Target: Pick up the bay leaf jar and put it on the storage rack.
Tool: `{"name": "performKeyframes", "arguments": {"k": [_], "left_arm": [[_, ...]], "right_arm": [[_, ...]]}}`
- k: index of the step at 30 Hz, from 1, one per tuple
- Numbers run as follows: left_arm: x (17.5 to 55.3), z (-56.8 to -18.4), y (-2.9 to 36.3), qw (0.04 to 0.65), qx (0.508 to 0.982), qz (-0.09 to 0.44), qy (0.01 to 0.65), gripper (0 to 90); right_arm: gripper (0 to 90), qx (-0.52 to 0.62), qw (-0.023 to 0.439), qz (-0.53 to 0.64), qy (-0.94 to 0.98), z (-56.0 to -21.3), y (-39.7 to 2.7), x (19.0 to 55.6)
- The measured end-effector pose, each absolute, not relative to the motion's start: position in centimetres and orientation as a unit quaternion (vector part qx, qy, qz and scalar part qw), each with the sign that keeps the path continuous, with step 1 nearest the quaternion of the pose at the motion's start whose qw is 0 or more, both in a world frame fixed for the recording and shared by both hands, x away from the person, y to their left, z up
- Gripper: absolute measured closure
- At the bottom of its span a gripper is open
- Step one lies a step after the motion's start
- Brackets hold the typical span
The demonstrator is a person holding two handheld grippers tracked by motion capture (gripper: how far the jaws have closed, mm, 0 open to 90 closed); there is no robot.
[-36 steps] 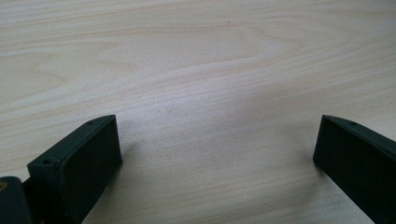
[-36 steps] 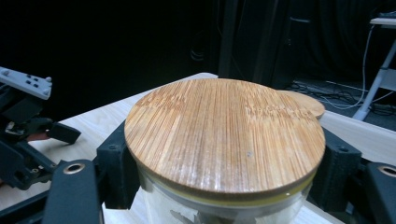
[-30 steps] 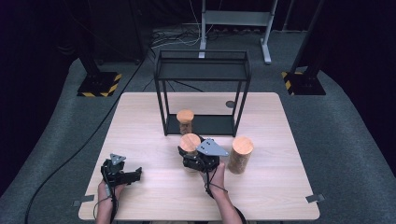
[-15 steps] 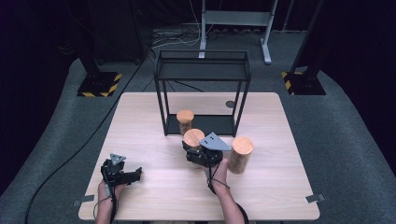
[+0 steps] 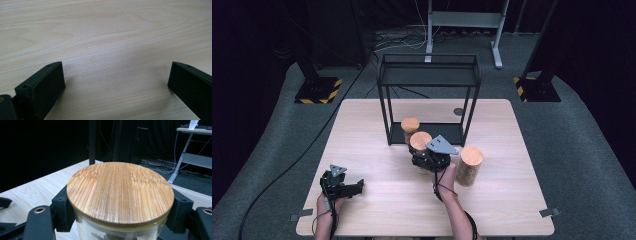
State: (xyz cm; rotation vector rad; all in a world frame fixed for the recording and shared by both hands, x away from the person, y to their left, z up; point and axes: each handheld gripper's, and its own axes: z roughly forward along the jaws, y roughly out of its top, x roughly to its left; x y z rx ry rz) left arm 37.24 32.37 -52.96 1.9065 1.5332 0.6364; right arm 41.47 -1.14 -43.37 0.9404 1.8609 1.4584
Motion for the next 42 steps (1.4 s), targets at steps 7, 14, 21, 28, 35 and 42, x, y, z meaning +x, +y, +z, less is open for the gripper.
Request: {"name": "performKeyframes", "arguments": {"k": [7,14,21,28,35,42], "left_arm": [[37.2,-53.0,32.4,0.302,0.719,0.24,0.578,0.2],[37.2,-53.0,32.4,0.302,0.719,0.24,0.578,0.2],[37.2,-53.0,32.4,0.302,0.718,0.24,0.579,0.2],[37.2,-53.0,32.4,0.302,0.718,0.241,0.579,0.2],[37.2,-53.0,32.4,0.302,0.718,0.241,0.579,0.3],[37.2,-53.0,32.4,0.302,0.718,0.241,0.579,0.3]], "right_arm": [[25.2,0.356,0.296,0.546,0.699,-43.2,-0.9,42.1],[25.2,0.359,0.297,0.545,0.697,-43.0,-0.7,42.5],[25.2,0.361,0.3,0.544,0.696,-42.7,-0.7,43.0],[25.2,0.367,0.301,0.541,0.695,-42.7,-0.6,43.6],[25.2,0.372,0.303,0.539,0.693,-42.6,-0.7,44.2],[25.2,0.376,0.305,0.534,0.693,-42.7,-0.6,44.7]]}}
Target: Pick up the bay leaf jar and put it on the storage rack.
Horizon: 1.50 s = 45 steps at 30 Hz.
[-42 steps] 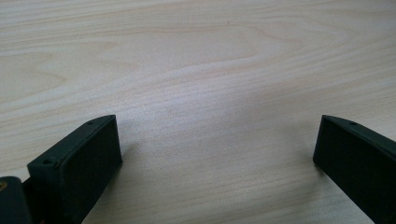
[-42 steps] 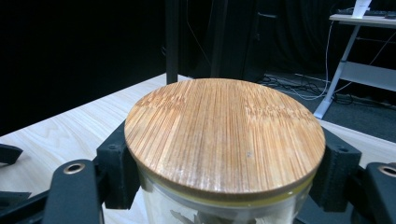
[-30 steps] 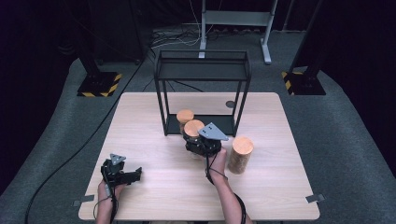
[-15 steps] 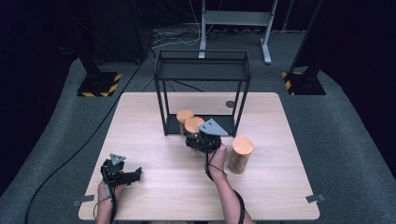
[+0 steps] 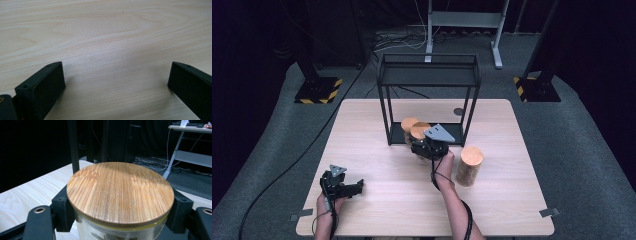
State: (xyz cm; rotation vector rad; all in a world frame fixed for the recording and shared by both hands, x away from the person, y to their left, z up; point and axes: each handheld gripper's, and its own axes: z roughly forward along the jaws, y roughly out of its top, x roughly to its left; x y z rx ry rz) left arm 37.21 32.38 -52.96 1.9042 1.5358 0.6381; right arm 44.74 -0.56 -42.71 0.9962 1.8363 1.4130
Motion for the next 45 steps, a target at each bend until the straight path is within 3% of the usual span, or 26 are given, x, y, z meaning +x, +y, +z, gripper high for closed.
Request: {"name": "performKeyframes", "arguments": {"k": [45], "left_arm": [[37.2,-53.0,32.4,0.302,0.719,0.241,0.578,0.7]], "right_arm": [[25.2,0.417,0.325,0.513,0.676,-42.4,-1.1,48.6]]}}
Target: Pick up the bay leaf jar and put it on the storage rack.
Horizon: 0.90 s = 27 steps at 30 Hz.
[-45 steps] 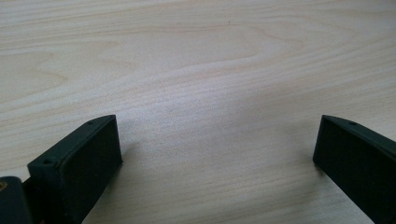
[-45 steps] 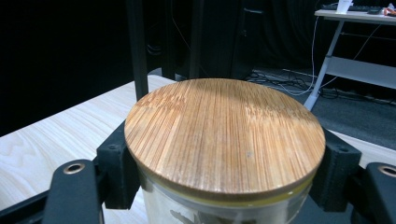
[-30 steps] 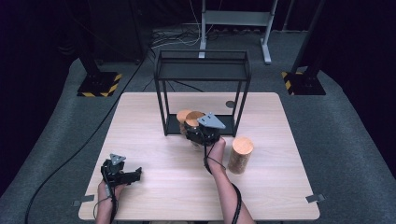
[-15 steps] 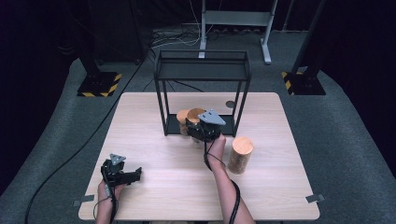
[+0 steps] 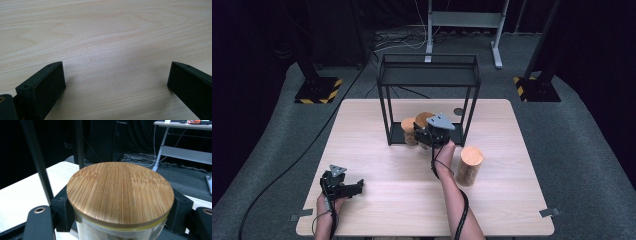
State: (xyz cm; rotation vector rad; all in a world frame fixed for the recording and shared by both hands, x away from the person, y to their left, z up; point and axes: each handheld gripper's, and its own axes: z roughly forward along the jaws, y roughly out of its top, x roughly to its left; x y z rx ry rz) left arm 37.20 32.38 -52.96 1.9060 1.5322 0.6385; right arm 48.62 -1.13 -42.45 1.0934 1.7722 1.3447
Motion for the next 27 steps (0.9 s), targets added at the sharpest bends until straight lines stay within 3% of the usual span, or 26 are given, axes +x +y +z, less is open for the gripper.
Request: {"name": "performKeyframes", "arguments": {"k": [27], "left_arm": [[37.2,-52.9,32.4,0.302,0.72,0.241,0.577,0.7]], "right_arm": [[25.2,0.441,0.342,0.501,0.661,-42.4,-1.0,51.0]]}}
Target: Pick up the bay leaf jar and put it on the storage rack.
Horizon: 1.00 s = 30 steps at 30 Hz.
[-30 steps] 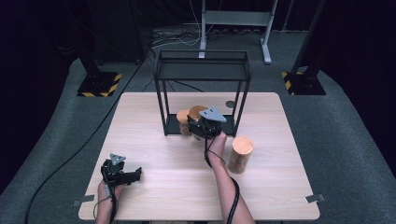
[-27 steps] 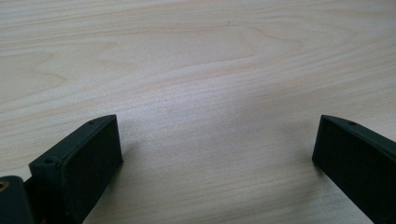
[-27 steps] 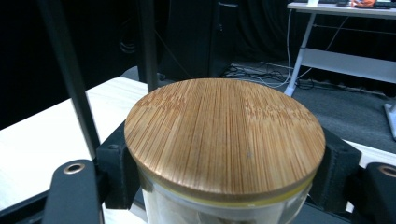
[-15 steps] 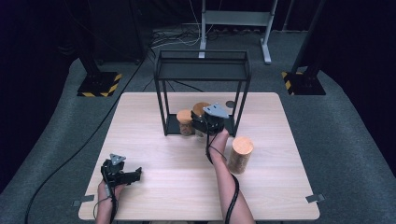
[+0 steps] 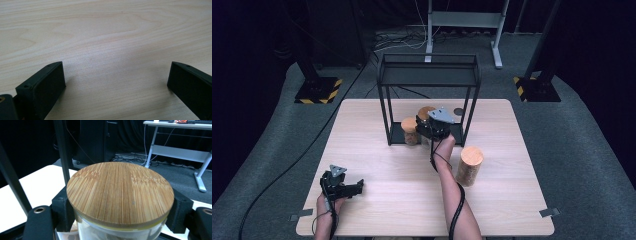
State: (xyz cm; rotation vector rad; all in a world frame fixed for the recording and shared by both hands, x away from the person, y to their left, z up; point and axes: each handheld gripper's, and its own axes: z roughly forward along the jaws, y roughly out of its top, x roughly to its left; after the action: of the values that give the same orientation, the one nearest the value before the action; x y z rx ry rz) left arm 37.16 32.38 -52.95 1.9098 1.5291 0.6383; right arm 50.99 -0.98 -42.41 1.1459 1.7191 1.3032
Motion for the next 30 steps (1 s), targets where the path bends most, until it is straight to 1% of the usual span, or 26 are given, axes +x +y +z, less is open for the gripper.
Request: {"name": "performKeyframes", "arguments": {"k": [30], "left_arm": [[37.1,-52.9,32.4,0.302,0.721,0.241,0.576,0.8]], "right_arm": [[25.2,0.45,0.347,0.491,0.661,-43.4,-0.5,53.0]]}}
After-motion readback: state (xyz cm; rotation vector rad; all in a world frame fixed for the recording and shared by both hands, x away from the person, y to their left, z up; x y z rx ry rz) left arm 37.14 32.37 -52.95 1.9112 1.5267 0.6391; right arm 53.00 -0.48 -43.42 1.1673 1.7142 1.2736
